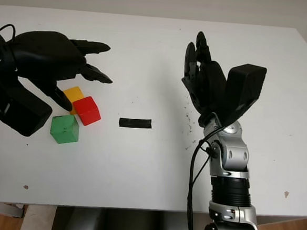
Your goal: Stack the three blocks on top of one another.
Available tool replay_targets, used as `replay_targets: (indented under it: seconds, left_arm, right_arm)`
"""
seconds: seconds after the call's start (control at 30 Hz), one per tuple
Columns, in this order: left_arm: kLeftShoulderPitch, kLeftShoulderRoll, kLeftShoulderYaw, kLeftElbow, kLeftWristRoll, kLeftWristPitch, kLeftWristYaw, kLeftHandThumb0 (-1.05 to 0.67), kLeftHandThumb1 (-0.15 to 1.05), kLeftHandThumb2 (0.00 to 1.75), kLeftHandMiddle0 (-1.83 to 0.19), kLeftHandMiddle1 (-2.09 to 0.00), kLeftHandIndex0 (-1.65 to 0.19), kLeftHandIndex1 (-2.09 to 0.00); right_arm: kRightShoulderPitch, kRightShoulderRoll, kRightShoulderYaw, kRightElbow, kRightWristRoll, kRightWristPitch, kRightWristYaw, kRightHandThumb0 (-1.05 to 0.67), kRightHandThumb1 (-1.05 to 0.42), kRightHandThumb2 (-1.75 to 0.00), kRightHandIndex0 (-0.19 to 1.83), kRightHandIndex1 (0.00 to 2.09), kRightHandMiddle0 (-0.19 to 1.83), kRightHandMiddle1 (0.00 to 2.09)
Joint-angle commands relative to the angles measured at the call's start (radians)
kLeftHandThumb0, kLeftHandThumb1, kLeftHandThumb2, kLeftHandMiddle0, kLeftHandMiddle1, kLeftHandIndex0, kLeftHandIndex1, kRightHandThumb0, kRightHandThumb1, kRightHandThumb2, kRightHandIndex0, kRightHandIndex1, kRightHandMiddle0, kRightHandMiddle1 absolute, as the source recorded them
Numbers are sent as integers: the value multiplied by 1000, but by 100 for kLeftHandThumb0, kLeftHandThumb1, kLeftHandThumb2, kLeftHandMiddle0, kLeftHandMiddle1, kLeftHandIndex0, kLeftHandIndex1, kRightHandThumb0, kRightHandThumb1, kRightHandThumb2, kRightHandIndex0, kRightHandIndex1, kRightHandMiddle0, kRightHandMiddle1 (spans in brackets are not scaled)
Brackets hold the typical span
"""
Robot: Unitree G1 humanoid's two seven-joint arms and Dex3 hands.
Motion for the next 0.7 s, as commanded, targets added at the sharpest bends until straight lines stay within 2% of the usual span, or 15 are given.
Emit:
replay_targets:
  seconds: [0.0, 0.33, 0.67]
  left_arm:
    - [-2, -10, -14, 8, 13, -6, 8, -55, 84, 5, 8, -5, -47, -7]
    - [-37, -16, -77, 94, 160, -96, 105, -51, 84, 6, 8, -5, -48, -7]
    - [-40, -22, -93, 116, 208, -140, 159, -53, 83, 5, 6, -6, -50, -7]
  right_arm:
    - [3, -2, -1, -30, 1, 1, -1, -74, -105, -65, -19, 0, -19, 0]
    - [1, -2, 1, -30, 4, -2, 1, -74, -105, -66, -19, 0, -19, 0]
    - [1, -1, 3, -32, 3, -5, 3, -73, -105, -67, -19, 0, -19, 0]
